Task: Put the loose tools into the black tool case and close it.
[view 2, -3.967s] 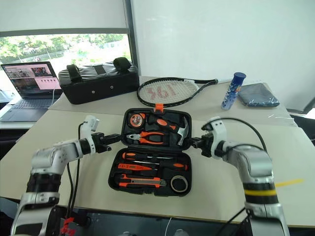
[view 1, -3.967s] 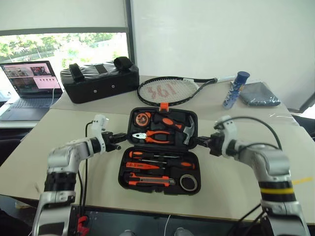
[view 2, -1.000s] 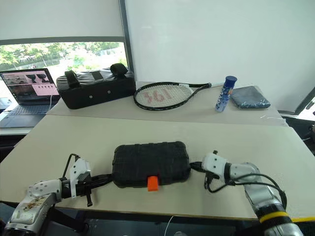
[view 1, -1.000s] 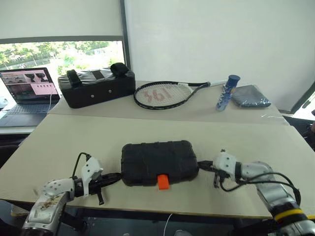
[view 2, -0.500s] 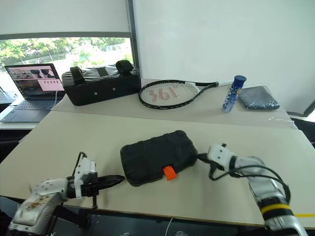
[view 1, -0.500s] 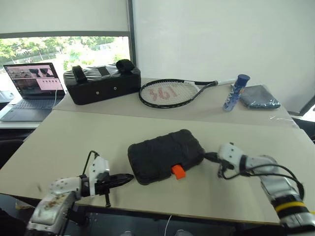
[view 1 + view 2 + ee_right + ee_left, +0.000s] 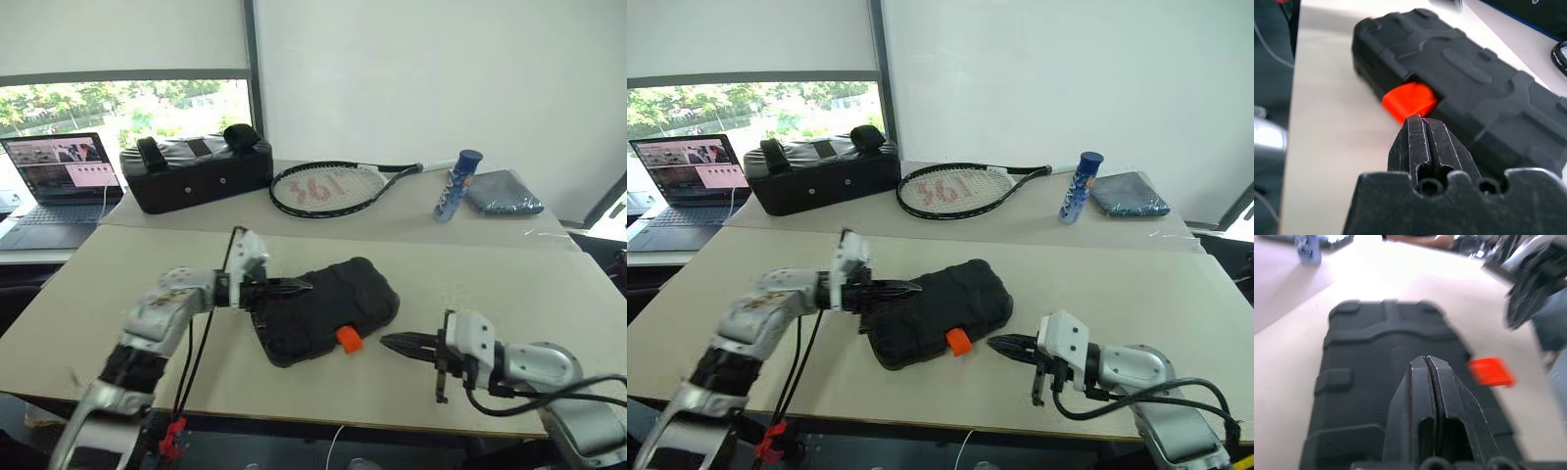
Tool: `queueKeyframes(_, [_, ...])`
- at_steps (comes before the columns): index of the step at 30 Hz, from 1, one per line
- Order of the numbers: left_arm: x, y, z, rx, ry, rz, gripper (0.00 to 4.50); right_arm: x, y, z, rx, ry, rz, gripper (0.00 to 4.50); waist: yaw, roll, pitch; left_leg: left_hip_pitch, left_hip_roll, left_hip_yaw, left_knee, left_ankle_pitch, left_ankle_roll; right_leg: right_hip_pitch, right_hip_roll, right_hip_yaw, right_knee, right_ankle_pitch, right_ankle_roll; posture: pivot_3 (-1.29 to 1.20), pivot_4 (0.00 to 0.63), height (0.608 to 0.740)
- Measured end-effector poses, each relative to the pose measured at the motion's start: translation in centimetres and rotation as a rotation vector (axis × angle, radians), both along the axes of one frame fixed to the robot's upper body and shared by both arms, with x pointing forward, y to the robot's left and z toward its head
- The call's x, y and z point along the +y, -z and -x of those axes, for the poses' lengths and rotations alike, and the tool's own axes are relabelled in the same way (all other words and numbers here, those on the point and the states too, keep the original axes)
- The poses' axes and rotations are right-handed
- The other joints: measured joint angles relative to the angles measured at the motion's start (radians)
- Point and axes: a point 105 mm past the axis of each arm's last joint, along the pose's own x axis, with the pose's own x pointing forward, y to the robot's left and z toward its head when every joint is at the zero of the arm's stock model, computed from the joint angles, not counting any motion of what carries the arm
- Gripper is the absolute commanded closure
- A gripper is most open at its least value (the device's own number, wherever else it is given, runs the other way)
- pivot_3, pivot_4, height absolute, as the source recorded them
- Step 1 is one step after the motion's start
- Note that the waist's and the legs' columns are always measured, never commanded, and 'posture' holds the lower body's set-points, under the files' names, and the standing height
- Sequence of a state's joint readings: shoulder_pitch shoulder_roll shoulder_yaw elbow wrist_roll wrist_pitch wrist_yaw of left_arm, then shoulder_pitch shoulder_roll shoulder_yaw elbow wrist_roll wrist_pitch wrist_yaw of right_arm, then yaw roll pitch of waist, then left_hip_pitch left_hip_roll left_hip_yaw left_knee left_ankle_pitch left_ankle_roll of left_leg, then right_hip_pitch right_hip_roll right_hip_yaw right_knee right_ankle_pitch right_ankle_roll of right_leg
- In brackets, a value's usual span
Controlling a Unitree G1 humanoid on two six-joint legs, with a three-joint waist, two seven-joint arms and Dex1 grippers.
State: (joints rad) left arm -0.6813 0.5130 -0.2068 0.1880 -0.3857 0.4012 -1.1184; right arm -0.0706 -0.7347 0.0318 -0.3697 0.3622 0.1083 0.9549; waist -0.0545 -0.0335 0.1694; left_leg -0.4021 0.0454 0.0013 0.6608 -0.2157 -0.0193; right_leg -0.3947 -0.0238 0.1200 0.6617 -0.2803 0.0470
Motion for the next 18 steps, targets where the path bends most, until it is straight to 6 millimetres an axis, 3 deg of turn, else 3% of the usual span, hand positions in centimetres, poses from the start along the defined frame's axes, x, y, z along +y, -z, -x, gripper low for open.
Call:
queueKeyframes(5, [-2.1,0.5,-2.2,-0.068,-0.051,-0.073,4.41,1.7,-0.1,-1.3,-0.038,-0.038,0.034,4.50,0.007,0.000,0.000,-0.010,-0.001,0.000,0.000,0.000,0.000,-0.010,0.000,0.000,0.001,0.004,-0.007,0.00,0.150,0.740])
queueKeyframes(18, [-2.4,1.2,-1.8,-0.052,-0.062,-0.101,4.41,2.3,2.3,-1.0,-0.049,-0.157,0.153,4.50,0.011,0.000,0.000,-0.007,-0.001,-0.001,0.000,0.000,0.000,-0.008,-0.001,0.000,0.002,0.004,-0.006,0.00,0.150,0.740])
